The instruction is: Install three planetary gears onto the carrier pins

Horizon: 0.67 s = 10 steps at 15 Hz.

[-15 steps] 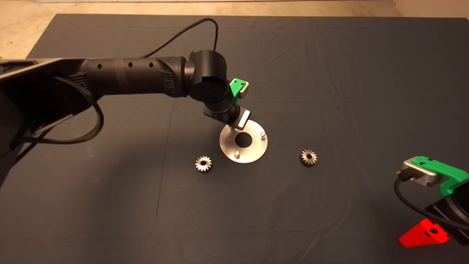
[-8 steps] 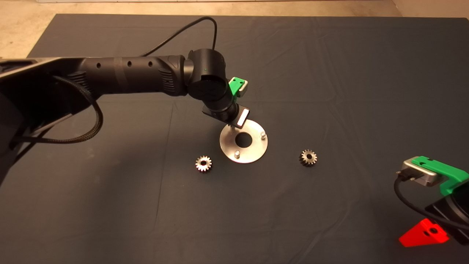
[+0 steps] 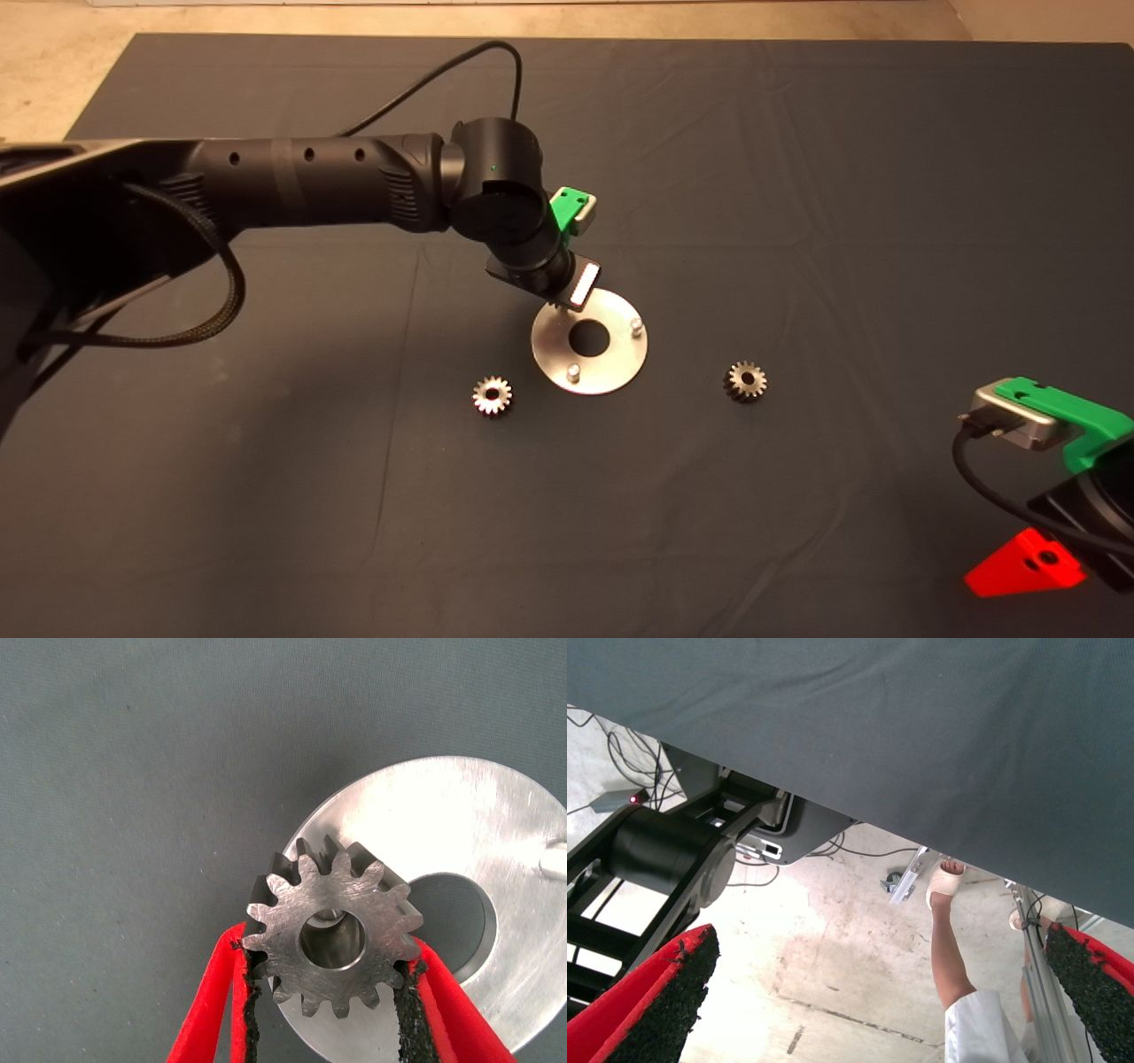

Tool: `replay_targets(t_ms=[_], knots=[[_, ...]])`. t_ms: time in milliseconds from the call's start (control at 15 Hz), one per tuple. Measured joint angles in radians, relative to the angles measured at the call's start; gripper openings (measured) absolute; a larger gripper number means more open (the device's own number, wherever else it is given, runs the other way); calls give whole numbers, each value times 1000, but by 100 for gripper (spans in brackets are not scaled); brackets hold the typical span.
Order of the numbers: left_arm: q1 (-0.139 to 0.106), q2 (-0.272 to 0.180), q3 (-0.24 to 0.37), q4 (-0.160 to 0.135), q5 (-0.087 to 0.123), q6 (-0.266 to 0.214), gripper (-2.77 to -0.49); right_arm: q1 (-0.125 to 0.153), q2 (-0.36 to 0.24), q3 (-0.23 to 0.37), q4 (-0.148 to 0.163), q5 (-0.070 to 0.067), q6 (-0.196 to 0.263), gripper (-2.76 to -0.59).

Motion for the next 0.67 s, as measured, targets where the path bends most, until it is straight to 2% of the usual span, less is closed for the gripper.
replay_targets(t_ms=[400,533,667], knots=[[0,1,0,0,2,0,-248,0,0,0,0,0,0,-61],[0,8,-2,0,11,0,-248,0,0,0,0,0,0,-61],[0,20,-13,0,20,25,-248,0,0,0,0,0,0,-61]])
